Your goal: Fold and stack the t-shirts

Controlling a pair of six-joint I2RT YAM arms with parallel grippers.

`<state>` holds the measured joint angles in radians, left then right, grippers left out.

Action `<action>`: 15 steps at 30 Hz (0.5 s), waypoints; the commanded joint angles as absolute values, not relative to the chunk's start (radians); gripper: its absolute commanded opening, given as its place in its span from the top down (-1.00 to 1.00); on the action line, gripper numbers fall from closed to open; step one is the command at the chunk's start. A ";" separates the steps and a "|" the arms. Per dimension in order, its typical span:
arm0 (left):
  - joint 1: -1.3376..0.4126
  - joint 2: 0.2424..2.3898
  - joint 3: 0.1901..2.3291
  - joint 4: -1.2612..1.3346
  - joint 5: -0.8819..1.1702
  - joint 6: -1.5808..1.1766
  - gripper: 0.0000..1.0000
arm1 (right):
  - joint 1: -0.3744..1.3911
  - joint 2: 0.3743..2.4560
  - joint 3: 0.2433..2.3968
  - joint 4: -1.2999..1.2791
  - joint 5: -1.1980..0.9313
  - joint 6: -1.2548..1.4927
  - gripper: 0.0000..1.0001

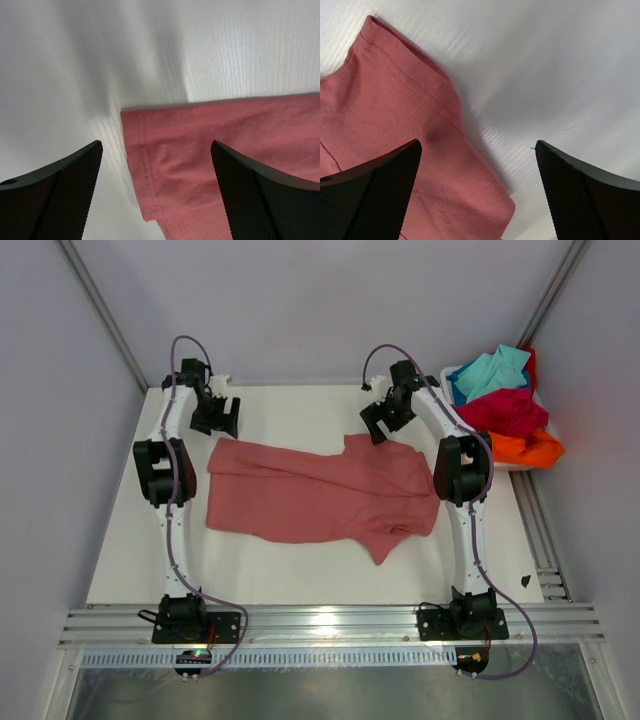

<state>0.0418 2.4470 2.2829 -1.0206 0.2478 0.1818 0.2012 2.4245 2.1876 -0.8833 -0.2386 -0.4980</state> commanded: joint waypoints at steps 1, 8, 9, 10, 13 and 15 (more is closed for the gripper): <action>0.040 2.453 2.319 -0.986 0.290 0.157 -0.82 | 0.210 2.418 2.191 -0.864 -0.250 -0.497 -0.99; 0.040 2.483 2.324 -0.969 0.302 0.147 -0.80 | 0.213 2.421 2.186 -0.864 -0.249 -0.495 -0.99; 0.041 2.488 2.324 -0.963 0.302 0.150 -0.80 | 0.215 2.421 2.186 -0.862 -0.247 -0.495 -0.99; 0.040 2.491 2.324 -0.960 0.302 0.150 -0.81 | 0.215 2.419 2.186 -0.859 -0.244 -0.495 -0.99; 0.040 2.497 2.324 -0.953 0.295 0.153 -0.80 | 0.215 2.424 2.187 -0.841 -0.222 -0.488 -0.99; 0.041 2.502 2.324 -0.946 0.290 0.155 -0.80 | 0.216 2.427 2.189 -0.833 -0.216 -0.486 -0.99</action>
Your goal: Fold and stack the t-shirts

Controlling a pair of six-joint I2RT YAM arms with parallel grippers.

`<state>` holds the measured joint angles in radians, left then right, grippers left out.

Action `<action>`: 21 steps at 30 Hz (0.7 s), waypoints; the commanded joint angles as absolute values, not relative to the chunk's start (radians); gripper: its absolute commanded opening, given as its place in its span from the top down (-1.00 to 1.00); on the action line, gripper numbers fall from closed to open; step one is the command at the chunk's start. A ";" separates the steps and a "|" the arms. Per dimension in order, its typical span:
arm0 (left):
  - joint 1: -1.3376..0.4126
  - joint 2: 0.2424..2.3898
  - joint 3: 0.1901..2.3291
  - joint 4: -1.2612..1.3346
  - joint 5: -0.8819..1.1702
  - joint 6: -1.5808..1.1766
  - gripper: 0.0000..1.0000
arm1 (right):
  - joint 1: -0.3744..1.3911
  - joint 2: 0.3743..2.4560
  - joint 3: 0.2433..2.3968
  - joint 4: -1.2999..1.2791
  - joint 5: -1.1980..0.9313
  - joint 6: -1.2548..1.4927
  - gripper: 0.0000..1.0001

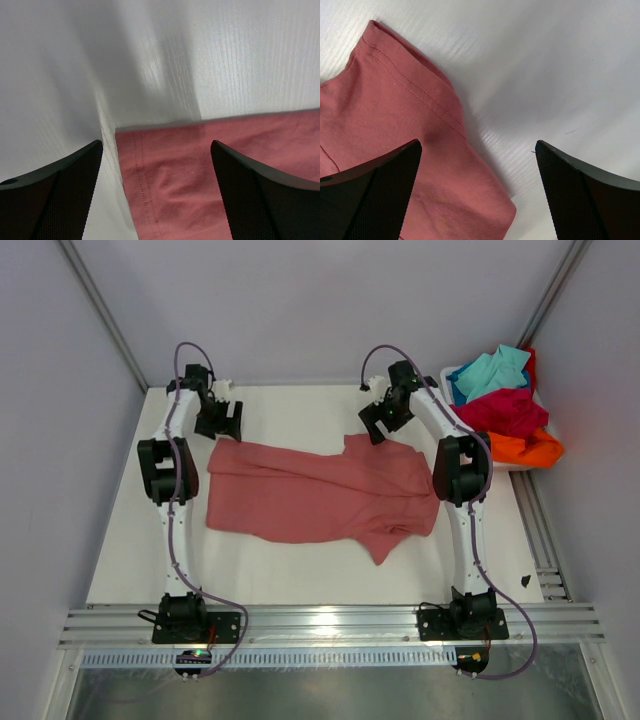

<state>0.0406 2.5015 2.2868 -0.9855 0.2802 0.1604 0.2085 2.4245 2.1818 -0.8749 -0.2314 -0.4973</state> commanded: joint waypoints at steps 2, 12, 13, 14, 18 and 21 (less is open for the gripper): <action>0.041 2.510 2.324 -0.945 0.287 0.156 -0.81 | 0.216 2.427 2.187 -0.830 -0.215 -0.486 -0.99; 0.040 2.536 2.322 -0.923 0.285 0.156 -0.74 | 0.219 2.430 2.186 -0.818 -0.207 -0.491 -0.99; 0.041 2.537 2.324 -0.925 0.285 0.155 -0.70 | 0.219 2.430 2.186 -0.818 -0.207 -0.491 -0.99; 0.040 2.537 2.324 -0.925 0.290 0.156 -0.59 | 0.219 2.431 2.186 -0.819 -0.207 -0.492 -0.99; 0.040 2.537 2.324 -0.931 0.313 0.163 -0.23 | 0.219 2.430 2.187 -0.818 -0.202 -0.495 -0.99; 0.041 2.533 2.325 -0.942 0.318 0.170 -0.14 | 0.219 2.430 2.189 -0.816 -0.201 -0.499 -0.99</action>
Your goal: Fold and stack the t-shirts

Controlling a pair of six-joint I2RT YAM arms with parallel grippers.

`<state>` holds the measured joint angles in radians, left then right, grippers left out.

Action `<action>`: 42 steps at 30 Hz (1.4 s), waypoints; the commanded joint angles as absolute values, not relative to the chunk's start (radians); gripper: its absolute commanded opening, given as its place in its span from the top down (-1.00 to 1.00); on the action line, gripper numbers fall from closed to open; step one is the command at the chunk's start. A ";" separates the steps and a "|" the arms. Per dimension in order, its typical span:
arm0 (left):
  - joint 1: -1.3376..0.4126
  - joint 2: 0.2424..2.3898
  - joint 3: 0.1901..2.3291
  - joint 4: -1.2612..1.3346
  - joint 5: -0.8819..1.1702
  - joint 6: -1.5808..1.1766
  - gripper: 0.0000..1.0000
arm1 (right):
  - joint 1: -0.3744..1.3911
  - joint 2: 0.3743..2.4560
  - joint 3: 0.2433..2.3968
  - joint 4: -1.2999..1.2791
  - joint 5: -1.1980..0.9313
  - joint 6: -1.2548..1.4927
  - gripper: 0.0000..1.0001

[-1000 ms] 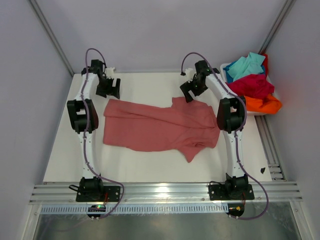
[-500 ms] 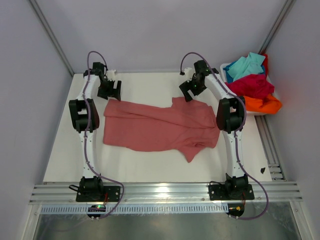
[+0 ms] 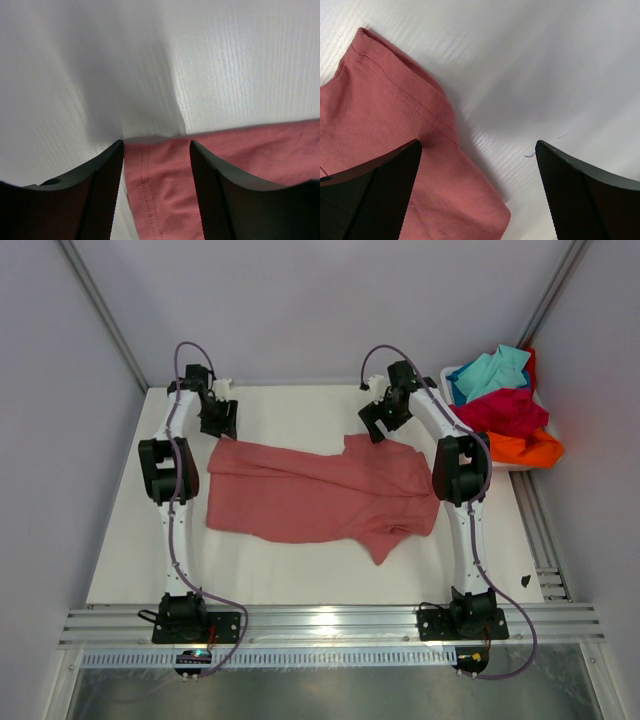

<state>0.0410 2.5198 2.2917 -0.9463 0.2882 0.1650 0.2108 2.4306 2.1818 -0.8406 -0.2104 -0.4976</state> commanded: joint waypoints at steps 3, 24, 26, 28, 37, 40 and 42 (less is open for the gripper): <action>0.040 2.526 2.322 -0.965 0.316 0.189 -0.14 | 0.219 2.427 2.189 -0.818 -0.201 -0.497 -0.99; 0.048 2.473 2.269 -1.068 0.241 0.293 1.00 | 0.219 2.428 2.177 -0.813 -0.209 -0.488 -0.99; 0.048 2.474 2.269 -1.069 0.242 0.290 1.00 | 0.219 2.433 2.174 -0.815 -0.210 -0.486 -0.99; 0.048 2.476 2.269 -1.069 0.245 0.288 1.00 | 0.219 2.434 2.175 -0.818 -0.213 -0.486 -0.99; 0.048 2.477 2.269 -1.071 0.242 0.284 1.00 | 0.224 2.436 2.178 -0.945 -0.377 -0.591 0.22; 0.048 2.479 2.269 -1.071 0.244 0.282 1.00 | 0.225 2.433 2.160 -0.966 -0.397 -0.600 0.70; 0.048 2.480 2.267 -1.071 0.245 0.281 1.00 | 0.225 2.427 2.152 -0.968 -0.399 -0.601 0.94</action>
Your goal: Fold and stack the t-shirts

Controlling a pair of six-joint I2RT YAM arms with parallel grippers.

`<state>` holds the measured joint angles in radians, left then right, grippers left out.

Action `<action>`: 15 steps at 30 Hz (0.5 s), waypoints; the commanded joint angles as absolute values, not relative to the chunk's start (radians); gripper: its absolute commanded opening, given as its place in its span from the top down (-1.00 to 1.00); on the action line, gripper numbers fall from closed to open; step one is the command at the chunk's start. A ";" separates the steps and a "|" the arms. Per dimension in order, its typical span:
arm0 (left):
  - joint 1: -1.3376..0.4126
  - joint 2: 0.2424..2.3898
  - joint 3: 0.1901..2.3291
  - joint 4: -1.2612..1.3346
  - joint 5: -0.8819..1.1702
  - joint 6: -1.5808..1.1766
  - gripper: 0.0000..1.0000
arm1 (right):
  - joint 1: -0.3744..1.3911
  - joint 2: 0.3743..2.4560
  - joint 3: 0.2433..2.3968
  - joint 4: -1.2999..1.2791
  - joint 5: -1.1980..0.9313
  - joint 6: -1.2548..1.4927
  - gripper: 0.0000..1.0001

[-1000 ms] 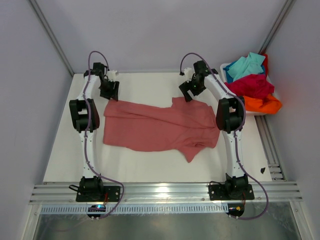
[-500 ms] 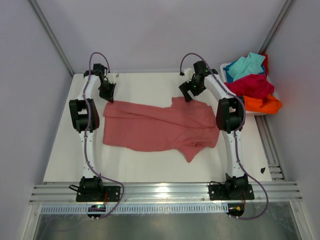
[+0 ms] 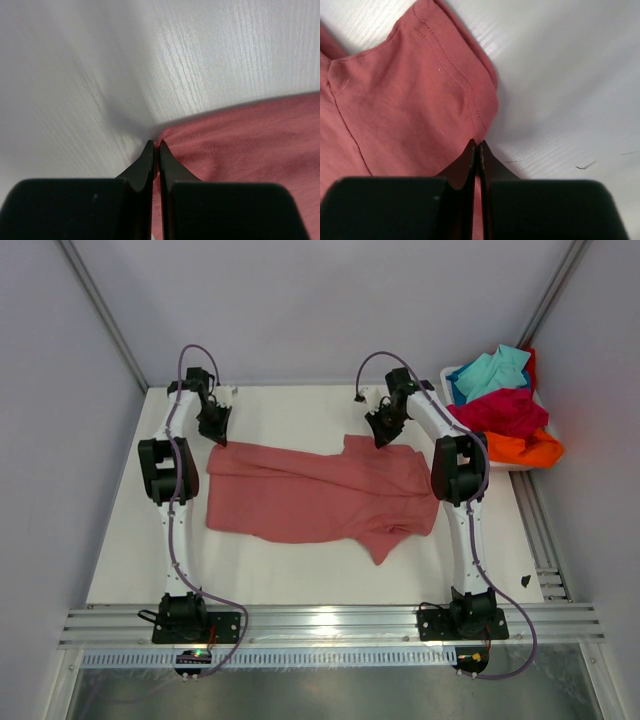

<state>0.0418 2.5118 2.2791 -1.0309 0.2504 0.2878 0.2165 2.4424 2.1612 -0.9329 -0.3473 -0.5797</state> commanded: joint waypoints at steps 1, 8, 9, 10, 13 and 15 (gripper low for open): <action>0.046 2.480 2.269 -1.068 0.245 0.279 1.00 | 0.225 2.425 2.148 -0.969 -0.400 -0.604 0.94; 0.046 2.477 2.269 -1.026 0.218 0.244 1.00 | 0.225 2.385 2.171 -0.899 -0.321 -0.549 0.94; 0.048 2.471 2.270 -1.000 0.201 0.238 1.00 | 0.225 2.378 2.178 -0.885 -0.299 -0.540 0.94; 0.048 2.467 2.275 -0.988 0.192 0.232 1.00 | 0.225 2.362 2.195 -0.870 -0.275 -0.529 0.94; 0.048 2.454 2.338 -0.956 0.170 0.210 1.00 | 0.225 2.323 2.188 -0.783 -0.186 -0.494 0.94; 0.048 2.442 2.379 -0.931 0.167 0.186 1.00 | 0.225 2.277 2.172 -0.691 -0.127 -0.467 0.94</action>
<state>0.0414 2.5118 2.2971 -1.0103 0.2085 0.2287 0.2207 2.4191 2.1551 -0.8536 -0.2371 -0.5217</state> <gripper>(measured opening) 0.014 0.038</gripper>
